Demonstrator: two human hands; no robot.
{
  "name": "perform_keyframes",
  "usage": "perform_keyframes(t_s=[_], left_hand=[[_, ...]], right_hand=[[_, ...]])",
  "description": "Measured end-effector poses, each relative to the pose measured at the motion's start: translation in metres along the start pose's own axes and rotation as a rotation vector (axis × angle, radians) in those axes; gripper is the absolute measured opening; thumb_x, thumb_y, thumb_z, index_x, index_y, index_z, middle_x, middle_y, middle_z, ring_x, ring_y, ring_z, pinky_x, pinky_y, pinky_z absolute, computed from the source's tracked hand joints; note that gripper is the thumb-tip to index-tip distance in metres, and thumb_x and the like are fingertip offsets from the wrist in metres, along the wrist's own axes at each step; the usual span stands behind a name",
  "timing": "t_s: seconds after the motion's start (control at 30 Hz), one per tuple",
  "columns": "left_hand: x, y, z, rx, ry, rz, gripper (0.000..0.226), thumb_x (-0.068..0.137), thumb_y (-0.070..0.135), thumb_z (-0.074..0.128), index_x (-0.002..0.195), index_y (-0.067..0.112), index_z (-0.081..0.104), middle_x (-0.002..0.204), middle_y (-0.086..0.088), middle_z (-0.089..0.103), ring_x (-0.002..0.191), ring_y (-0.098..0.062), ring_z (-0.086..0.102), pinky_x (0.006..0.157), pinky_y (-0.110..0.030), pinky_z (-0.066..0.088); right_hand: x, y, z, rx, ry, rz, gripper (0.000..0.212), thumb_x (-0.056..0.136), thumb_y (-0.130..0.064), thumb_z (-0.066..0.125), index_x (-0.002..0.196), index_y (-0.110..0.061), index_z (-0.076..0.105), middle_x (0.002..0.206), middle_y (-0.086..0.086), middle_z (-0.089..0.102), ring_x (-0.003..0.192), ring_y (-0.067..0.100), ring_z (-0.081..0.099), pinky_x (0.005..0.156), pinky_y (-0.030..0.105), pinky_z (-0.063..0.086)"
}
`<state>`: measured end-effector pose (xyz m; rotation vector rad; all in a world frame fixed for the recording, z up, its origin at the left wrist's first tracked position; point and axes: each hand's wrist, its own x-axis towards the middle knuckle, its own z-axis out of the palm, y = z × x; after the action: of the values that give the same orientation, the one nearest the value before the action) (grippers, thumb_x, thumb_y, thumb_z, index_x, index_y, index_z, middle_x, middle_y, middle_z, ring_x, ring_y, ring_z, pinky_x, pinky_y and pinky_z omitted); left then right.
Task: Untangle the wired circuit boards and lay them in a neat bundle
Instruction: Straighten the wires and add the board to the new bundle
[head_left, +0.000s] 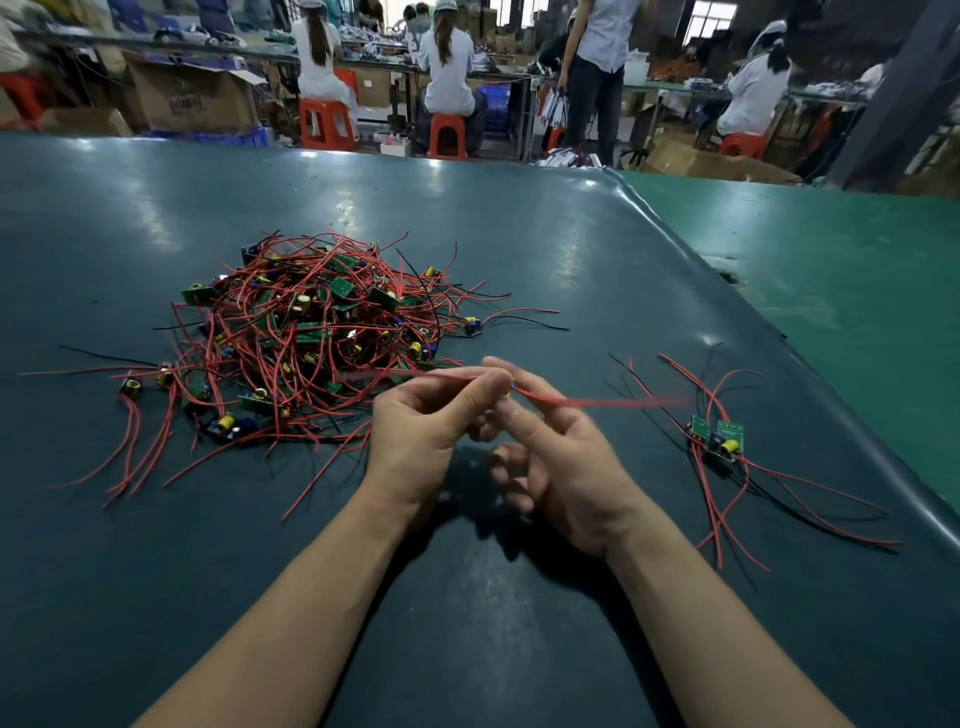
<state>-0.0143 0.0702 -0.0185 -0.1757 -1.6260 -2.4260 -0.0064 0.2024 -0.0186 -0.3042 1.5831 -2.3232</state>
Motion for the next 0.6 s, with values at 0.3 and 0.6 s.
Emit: perform_keyframes(t_s=[0.3,0.6], left_hand=[[-0.004,0.001,-0.001,0.367,0.064,0.157,0.035,0.076,0.045,0.069,0.053,0.019,0.065,0.046,0.007,0.058,0.043,-0.002,0.046,0.048,-0.015,0.038],[-0.005,-0.001,-0.004,0.523,0.207,0.201,0.037,0.092,0.043,0.057,0.069,0.017,0.07,0.055,-0.002,0.062,0.046,-0.01,0.049,0.05,-0.026,0.039]], right_hand=[[-0.003,0.008,0.011,-0.426,0.247,-0.399,0.024,0.087,-0.006,0.071,0.092,-0.029,0.074,0.07,-0.003,0.072,0.055,0.005,0.059,0.048,0.02,0.048],[-0.005,-0.005,-0.005,0.175,0.927,-0.374,0.03,0.093,-0.036,0.064,0.078,-0.011,0.059,0.054,0.001,0.058,0.033,0.008,0.044,0.032,0.014,0.028]])
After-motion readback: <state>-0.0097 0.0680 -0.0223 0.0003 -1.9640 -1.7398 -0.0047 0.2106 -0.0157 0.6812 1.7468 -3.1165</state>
